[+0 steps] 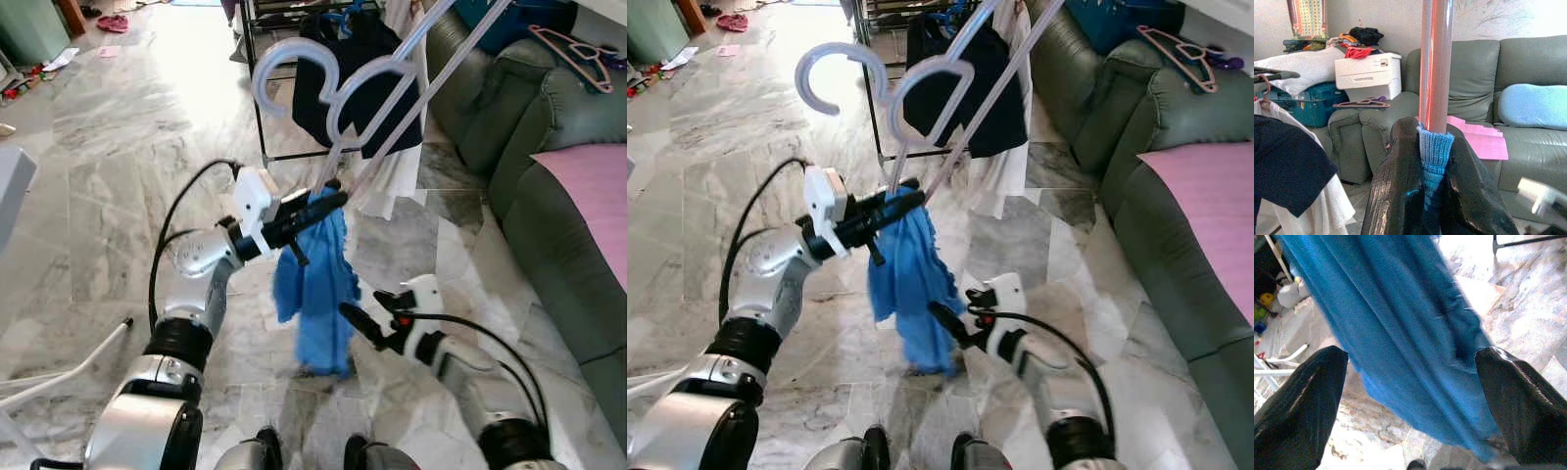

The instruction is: Hang hanger

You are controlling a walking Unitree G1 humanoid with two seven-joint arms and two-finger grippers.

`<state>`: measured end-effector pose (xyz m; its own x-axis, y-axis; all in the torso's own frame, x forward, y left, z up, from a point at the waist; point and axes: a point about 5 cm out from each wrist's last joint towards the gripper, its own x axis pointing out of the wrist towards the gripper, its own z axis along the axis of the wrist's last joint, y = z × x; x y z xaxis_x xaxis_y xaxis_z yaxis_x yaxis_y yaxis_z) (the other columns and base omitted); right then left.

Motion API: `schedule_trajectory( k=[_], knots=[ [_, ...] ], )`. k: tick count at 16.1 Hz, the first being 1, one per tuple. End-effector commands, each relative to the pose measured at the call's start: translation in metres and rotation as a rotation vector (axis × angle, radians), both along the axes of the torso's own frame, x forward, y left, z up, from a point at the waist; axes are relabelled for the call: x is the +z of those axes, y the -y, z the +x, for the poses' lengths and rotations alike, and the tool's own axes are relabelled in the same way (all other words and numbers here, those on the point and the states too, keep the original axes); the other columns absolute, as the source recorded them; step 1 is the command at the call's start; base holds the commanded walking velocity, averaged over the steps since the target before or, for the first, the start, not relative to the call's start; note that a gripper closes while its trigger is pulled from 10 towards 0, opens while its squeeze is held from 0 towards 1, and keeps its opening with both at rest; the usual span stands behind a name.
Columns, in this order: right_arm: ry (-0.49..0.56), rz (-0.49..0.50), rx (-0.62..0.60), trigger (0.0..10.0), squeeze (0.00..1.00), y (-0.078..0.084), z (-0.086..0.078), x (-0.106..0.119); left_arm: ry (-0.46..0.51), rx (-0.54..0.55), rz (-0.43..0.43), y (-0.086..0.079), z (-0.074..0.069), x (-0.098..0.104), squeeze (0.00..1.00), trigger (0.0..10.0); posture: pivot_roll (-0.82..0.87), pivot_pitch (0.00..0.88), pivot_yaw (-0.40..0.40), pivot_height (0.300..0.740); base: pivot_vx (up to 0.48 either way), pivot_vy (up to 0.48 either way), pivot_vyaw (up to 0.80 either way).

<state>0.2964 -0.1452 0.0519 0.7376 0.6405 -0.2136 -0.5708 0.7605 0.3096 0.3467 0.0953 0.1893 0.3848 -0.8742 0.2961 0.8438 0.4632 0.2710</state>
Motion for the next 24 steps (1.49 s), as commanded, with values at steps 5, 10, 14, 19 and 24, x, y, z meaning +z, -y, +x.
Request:
schedule_trajectory(
  k=[5,10,14,19,24],
  knots=[
    [0.019,0.079,-0.086,10.0,0.00,0.035,-0.001,0.012,0.063,-0.032,0.015,-0.001,0.001,0.015,0.00,0.0,-0.21,0.185,0.017,0.740,0.000,0.000,0.00],
    [-0.017,0.104,-0.097,10.0,0.00,0.030,0.002,0.010,0.081,-0.066,0.014,0.001,-0.002,0.018,0.00,0.0,-0.21,0.184,0.014,0.740,0.000,0.000,0.00],
    [-0.058,0.101,-0.071,10.0,0.00,0.013,0.004,0.002,0.140,-0.109,-0.027,0.007,-0.007,0.037,0.00,0.0,-0.20,0.188,0.007,0.740,0.000,0.000,0.00],
    [-0.054,0.121,-0.119,10.0,0.00,0.012,0.010,0.004,0.175,-0.142,-0.080,0.009,-0.012,0.057,0.00,0.0,-0.19,0.191,0.008,0.740,0.000,0.000,0.00],
    [-0.014,0.233,-0.011,10.0,0.00,0.009,0.000,0.013,0.104,-0.103,-0.050,0.002,-0.008,0.037,0.00,0.0,-0.19,0.190,0.008,0.740,0.000,0.000,0.00]
  ],
)
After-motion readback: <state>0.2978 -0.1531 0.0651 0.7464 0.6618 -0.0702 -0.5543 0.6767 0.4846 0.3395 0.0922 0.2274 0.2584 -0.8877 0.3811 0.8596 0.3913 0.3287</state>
